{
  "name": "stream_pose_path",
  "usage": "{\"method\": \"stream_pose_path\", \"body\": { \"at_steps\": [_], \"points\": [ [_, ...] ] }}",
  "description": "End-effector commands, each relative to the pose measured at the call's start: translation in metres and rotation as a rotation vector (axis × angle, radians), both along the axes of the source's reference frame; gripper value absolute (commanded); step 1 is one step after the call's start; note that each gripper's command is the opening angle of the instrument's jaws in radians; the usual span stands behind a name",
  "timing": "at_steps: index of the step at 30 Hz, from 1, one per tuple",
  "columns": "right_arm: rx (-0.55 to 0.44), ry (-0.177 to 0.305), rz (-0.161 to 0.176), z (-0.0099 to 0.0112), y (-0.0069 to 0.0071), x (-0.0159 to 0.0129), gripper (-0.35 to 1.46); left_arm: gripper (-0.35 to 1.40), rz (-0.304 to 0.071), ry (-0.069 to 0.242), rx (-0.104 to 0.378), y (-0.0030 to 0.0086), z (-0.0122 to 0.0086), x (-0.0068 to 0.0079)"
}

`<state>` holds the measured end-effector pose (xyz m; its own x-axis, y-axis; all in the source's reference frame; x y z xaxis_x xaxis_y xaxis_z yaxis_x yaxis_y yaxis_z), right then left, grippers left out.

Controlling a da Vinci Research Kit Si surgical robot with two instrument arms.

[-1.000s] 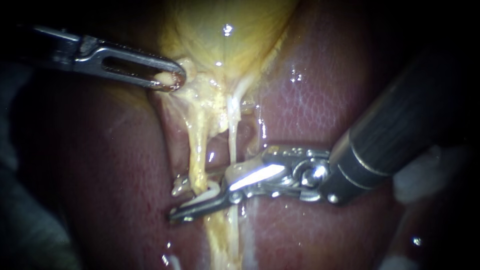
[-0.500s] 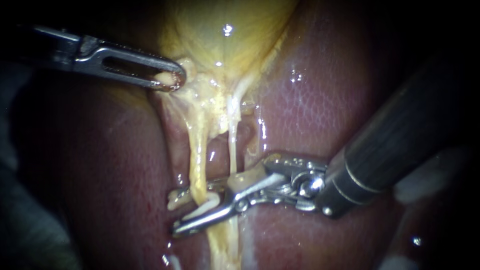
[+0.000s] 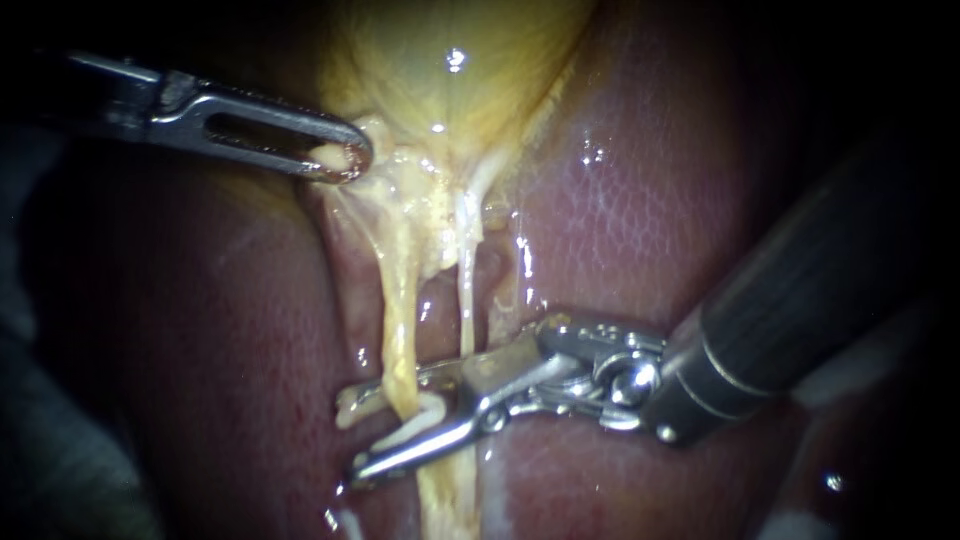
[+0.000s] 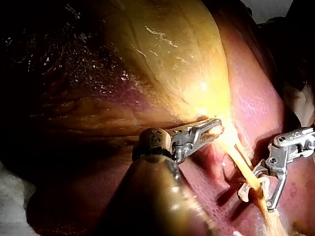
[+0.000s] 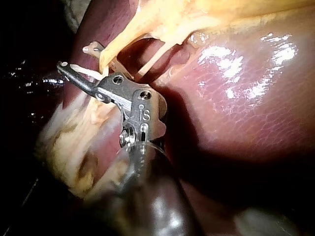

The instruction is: Clipping first clip left tube

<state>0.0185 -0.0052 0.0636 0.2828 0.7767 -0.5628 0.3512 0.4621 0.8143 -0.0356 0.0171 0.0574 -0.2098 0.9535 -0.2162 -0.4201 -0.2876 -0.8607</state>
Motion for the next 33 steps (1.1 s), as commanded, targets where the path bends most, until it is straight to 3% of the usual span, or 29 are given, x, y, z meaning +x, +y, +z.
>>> {"method": "stream_pose_path", "body": {
  "at_steps": [1, 14, 20, 24, 33],
  "points": [
    [0.001, 0.002, -0.006, -0.0002, 0.0001, -0.0001, 0.48, -0.35, 0.0, 0.0, 0.0, 0.0, 0.0, 0.0],
    [0.008, 0.015, -0.028, -0.0015, 0.0, -0.0002, 0.43, -0.35, 0.0, 0.0, 0.0, 0.0, 0.0, 0.0],
    [0.008, 0.014, -0.027, -0.0014, 0.0002, -0.0001, 0.33, -0.35, 0.0, 0.0, 0.0, 0.0, 0.0, 0.0],
    [0.009, 0.016, -0.026, -0.0012, 0.0002, -0.0001, 0.21, -0.35, 0.0, 0.0, 0.0, 0.0, 0.0, 0.0],
    [0.006, 0.01, -0.031, -0.0012, 0.0002, -0.0003, -0.25, -0.35, 0.0, 0.0, 0.0, 0.0, 0.0, 0.0]
  ]
}}
